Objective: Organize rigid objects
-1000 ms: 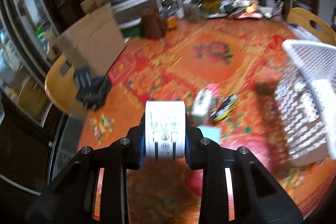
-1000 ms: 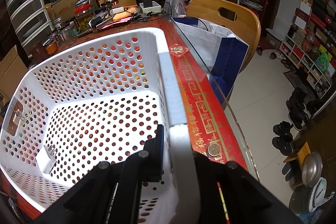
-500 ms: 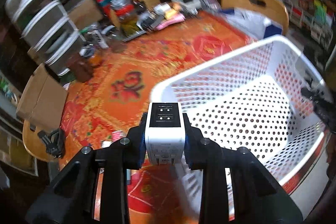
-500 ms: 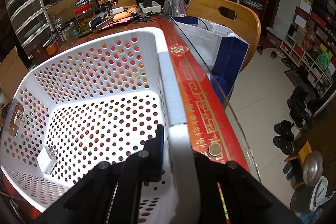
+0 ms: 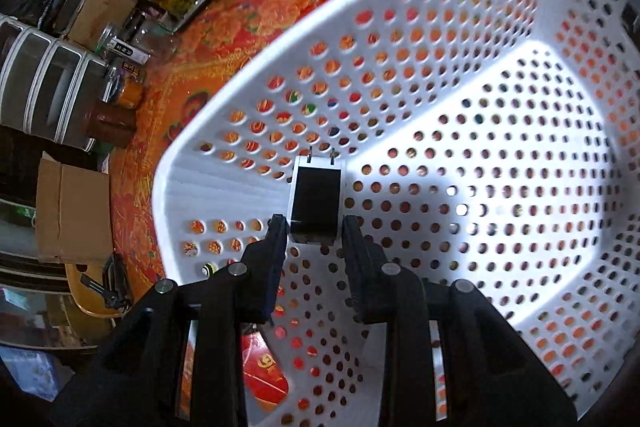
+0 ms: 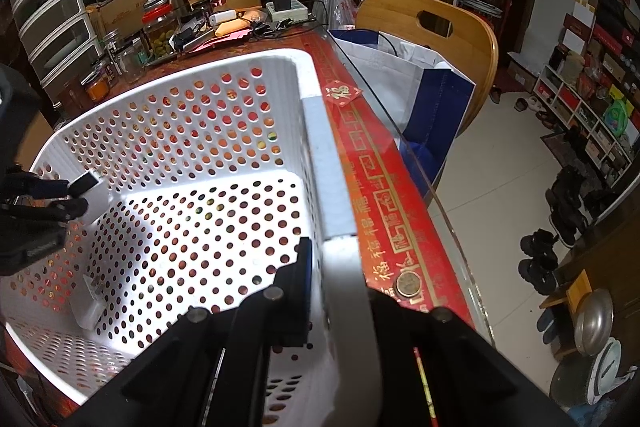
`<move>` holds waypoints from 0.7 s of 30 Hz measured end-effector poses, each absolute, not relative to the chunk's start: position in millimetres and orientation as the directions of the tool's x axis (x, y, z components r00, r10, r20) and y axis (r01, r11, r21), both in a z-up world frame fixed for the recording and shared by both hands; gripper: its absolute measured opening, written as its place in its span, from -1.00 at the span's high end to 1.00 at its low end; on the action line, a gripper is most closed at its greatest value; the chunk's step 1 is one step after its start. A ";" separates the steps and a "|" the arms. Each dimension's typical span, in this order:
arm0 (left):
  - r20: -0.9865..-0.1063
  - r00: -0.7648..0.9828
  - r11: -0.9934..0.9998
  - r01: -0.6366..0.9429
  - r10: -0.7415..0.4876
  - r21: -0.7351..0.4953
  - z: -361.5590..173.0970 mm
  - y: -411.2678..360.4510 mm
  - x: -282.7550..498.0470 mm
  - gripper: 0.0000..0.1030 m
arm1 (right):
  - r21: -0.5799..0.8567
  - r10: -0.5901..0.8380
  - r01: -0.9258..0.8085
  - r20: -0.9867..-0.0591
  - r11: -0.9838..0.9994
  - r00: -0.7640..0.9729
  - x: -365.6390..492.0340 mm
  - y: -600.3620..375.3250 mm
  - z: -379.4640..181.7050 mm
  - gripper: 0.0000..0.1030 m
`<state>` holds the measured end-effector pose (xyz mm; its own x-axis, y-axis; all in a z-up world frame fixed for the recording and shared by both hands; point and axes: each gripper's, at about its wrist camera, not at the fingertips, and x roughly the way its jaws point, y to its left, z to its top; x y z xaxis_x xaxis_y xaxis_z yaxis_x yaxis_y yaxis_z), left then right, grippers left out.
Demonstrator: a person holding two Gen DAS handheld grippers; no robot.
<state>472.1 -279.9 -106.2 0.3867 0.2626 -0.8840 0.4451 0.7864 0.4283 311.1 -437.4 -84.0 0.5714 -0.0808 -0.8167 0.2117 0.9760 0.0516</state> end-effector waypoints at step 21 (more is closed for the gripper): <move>-0.756 0.638 0.780 0.397 0.144 0.483 -39.8 -252.5 421.2 -0.76 | 0.061 -0.072 0.210 -0.816 0.976 0.573 311.9 -440.6 -84.7 0.90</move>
<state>421.2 -252.5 -39.8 0.6384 0.1436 -0.7562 0.3968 0.7804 0.4832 311.9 -440.6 -84.7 0.5731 -0.0724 -0.8163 0.2097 0.9759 0.0607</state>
